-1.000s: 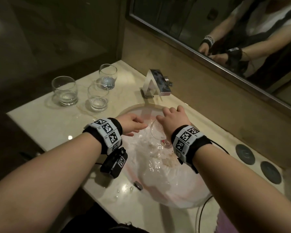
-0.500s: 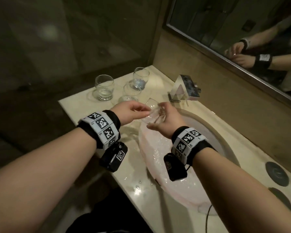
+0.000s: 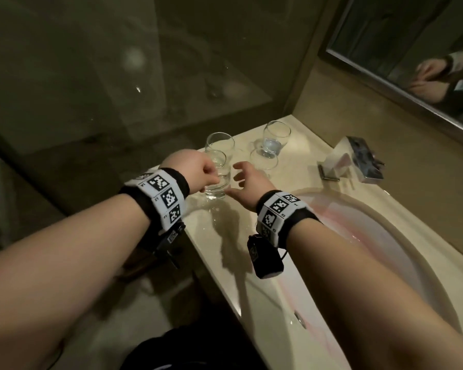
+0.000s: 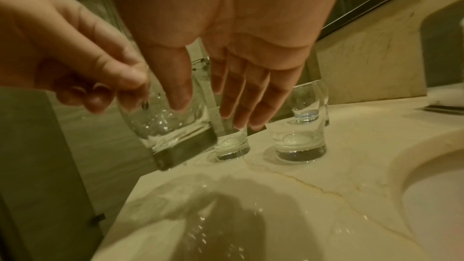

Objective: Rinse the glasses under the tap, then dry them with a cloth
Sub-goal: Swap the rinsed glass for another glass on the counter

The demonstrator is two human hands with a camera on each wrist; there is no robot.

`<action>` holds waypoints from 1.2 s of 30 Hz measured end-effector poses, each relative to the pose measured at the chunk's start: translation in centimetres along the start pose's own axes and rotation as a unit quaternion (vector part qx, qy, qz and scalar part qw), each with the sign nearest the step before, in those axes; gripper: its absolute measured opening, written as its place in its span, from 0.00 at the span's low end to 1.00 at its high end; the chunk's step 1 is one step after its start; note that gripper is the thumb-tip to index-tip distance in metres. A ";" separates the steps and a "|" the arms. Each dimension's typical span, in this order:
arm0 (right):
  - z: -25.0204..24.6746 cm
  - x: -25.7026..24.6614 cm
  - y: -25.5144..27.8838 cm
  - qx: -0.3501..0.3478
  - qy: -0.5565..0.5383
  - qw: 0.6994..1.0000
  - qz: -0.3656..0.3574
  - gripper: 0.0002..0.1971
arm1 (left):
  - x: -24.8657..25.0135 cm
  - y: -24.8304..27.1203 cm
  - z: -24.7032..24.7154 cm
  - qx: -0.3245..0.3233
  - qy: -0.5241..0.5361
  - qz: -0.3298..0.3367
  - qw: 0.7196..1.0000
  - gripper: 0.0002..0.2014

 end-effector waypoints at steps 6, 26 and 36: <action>0.4 -0.2 -2.6 -0.031 0.037 0.999 0.017 0.27 | -2.4 -2.3 0.5 -0.032 -0.117 0.005 0.993 0.08; -2.9 2.3 -0.3 -0.023 -0.006 0.999 0.021 0.17 | -1.1 -3.7 0.4 -0.011 -0.142 0.010 0.990 0.15; -8.9 6.2 2.5 0.071 -0.066 0.995 0.038 0.11 | 6.5 -5.5 -3.2 0.068 -0.065 0.071 0.993 0.20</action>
Point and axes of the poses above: each hand's wrist, its own y-axis away from the middle knuckle, its own z-axis out of the palm, x = y × z, the point moved 1 cm from there along -y, towards the middle knuckle, and after that the axes turned 3 degrees about -x, right-handed, at the moved point
